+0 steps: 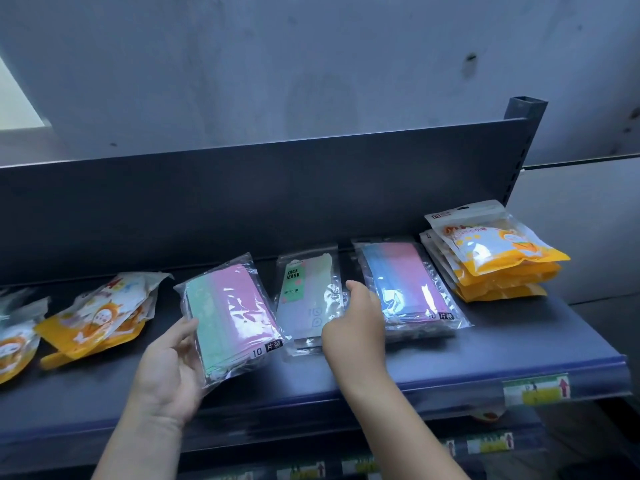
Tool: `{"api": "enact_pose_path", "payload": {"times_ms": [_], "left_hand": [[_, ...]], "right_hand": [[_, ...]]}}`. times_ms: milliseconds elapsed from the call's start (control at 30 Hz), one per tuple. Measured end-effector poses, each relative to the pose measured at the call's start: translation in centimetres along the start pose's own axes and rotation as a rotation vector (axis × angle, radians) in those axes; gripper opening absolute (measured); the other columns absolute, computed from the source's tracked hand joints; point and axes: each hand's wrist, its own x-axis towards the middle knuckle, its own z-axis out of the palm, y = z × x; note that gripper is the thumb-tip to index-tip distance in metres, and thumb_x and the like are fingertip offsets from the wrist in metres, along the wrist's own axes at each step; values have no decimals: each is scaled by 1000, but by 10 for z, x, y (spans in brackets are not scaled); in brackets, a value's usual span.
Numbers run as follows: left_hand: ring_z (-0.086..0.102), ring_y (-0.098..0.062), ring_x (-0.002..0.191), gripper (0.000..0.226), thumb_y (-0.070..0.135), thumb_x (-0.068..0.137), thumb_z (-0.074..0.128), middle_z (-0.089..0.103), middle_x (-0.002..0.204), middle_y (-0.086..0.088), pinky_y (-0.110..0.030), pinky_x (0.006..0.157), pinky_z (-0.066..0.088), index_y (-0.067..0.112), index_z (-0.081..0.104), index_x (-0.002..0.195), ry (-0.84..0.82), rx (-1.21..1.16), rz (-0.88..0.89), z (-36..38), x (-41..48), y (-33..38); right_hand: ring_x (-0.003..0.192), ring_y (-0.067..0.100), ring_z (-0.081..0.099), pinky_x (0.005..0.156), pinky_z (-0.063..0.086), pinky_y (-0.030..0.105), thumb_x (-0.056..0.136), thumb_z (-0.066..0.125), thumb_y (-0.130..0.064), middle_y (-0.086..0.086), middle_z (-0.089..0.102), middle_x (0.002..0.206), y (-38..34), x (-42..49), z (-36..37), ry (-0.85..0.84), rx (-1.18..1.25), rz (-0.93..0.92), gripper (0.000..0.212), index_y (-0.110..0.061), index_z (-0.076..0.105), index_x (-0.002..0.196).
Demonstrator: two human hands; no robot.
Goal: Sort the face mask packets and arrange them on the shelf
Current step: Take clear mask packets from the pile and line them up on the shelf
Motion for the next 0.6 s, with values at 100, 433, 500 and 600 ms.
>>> {"api": "enact_pose_path", "payload": {"times_ms": [100, 433, 500, 600], "left_hand": [[74, -36, 108, 37, 15, 104, 46, 73, 129, -18, -57, 77, 63, 9, 64, 135, 16, 19, -9, 1, 1, -1], [76, -35, 105, 38, 17, 104, 46, 73, 127, -19, -55, 77, 64, 6, 65, 135, -59, 78, -34, 22, 0, -10], [73, -38, 111, 40, 18, 104, 45, 72, 129, -20, -58, 84, 62, 5, 63, 137, -125, 95, -40, 38, -3, -13], [67, -45, 120, 41, 17, 105, 42, 69, 131, -25, -63, 97, 55, 2, 61, 138, -231, 175, -1, 75, -10, -26]], "right_hand": [[94, 24, 50, 83, 46, 36, 80, 47, 11, -2, 42, 140, -2, -5, 4, 42, -76, -85, 65, -20, 48, 136], [107, 31, 60, 87, 50, 39, 92, 53, -17, 4, 60, 124, -11, -13, 1, 206, -205, -402, 33, -14, 61, 123], [105, 25, 60, 85, 49, 38, 98, 51, -29, -3, 61, 122, -18, -9, -14, 72, -202, -271, 33, -23, 58, 130], [98, 13, 62, 83, 51, 32, 94, 56, -28, -13, 67, 110, -22, -2, -36, -3, 25, -101, 32, -29, 63, 126]]}}
